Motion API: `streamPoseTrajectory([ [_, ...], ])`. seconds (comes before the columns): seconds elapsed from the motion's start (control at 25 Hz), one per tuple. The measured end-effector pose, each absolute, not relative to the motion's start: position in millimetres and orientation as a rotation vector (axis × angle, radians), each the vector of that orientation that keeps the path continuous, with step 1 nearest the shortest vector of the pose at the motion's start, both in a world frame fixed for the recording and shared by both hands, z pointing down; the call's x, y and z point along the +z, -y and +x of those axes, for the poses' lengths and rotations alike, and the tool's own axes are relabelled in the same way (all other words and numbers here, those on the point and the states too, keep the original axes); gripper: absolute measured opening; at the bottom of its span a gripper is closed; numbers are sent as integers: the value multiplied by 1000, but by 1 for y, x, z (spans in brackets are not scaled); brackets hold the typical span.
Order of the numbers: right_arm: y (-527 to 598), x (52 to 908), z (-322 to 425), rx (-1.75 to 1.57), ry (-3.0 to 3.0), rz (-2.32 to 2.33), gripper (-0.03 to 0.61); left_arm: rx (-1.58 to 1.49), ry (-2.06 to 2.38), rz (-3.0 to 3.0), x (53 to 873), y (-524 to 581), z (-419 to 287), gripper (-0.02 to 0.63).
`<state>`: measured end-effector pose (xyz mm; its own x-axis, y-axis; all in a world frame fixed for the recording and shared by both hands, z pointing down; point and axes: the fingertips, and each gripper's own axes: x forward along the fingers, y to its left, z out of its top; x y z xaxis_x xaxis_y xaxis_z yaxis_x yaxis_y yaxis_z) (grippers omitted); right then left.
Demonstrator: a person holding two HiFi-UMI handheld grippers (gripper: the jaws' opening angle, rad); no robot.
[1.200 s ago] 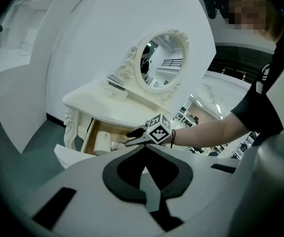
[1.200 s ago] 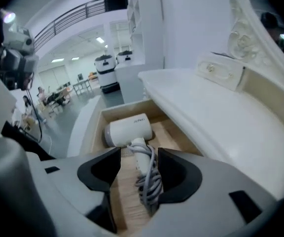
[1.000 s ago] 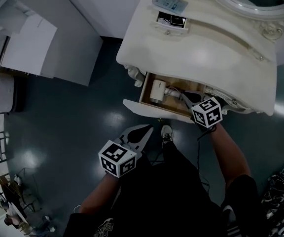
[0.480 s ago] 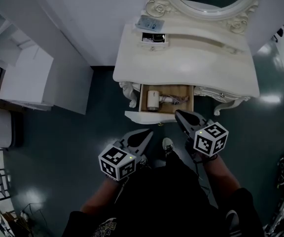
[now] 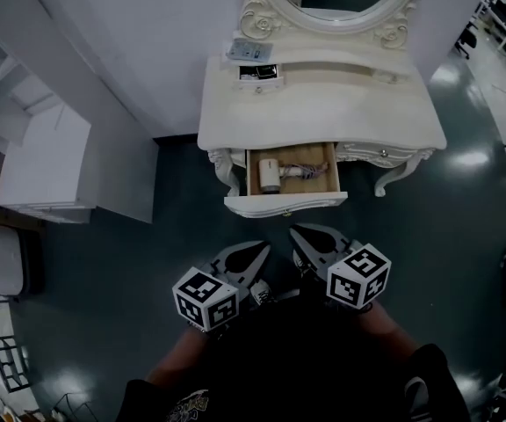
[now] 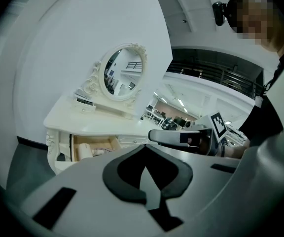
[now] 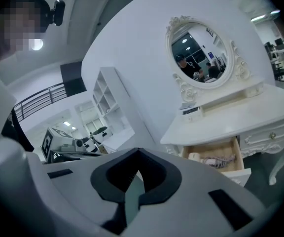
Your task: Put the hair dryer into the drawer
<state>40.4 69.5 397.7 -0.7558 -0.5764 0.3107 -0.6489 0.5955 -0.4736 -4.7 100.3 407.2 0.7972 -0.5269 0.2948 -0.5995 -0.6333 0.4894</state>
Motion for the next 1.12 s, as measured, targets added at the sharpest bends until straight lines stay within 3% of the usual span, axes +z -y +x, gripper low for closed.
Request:
streamPoseTrajectory([
  [1.12, -131, 403, 14, 935, 2665, 1108, 29, 114, 738, 2380, 406, -138, -24, 3],
])
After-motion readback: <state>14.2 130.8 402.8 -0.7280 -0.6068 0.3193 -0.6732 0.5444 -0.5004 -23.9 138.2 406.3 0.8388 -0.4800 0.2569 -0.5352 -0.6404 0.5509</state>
